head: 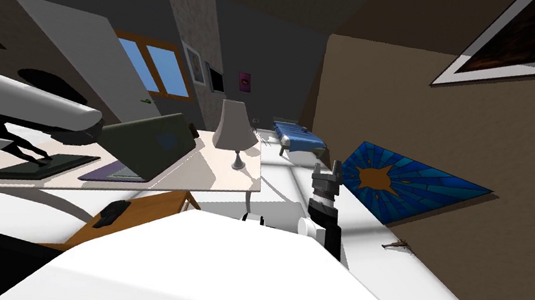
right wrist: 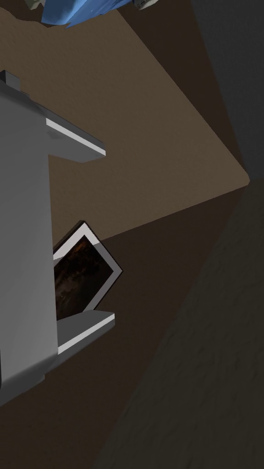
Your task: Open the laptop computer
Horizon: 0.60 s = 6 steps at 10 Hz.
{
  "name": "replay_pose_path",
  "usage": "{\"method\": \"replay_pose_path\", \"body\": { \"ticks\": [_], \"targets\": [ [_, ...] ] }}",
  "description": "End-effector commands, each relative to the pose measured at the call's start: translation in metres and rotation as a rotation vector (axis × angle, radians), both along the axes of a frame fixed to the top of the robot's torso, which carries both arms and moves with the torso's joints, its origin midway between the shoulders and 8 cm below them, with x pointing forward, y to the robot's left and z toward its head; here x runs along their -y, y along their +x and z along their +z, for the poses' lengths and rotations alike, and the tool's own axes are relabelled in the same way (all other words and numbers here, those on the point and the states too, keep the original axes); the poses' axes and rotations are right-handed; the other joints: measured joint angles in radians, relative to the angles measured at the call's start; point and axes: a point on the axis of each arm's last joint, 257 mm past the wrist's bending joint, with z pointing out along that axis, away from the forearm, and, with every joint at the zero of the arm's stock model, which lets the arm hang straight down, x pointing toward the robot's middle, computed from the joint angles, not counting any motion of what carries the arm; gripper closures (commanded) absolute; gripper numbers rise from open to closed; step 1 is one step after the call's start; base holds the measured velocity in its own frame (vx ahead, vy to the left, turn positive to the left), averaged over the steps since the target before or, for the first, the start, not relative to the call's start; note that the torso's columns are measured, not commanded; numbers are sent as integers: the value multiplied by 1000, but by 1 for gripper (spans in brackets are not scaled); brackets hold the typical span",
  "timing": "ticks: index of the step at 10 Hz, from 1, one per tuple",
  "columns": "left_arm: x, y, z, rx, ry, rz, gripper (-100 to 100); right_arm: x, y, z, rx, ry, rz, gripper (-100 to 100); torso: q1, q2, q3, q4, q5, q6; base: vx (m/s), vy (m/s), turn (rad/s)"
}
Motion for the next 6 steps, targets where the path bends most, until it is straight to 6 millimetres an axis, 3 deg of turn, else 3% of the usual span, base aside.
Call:
{"method": "replay_pose_path", "body": {
  "ticks": [1, 6],
  "targets": [
    [13, -5, -8, 21, -103, 14, 100, 0, 0, 0, 0, 0, 0, 0, 0, -1, 0, -1, 2, -1, -16, 203, -41],
    [38, -7, -16, 47, -256, 11, 100, 0, 0, 0, 0, 0, 0, 0, -1, -3, -1, -3, 3, 1, -23, 151, -16]
  ]
}}
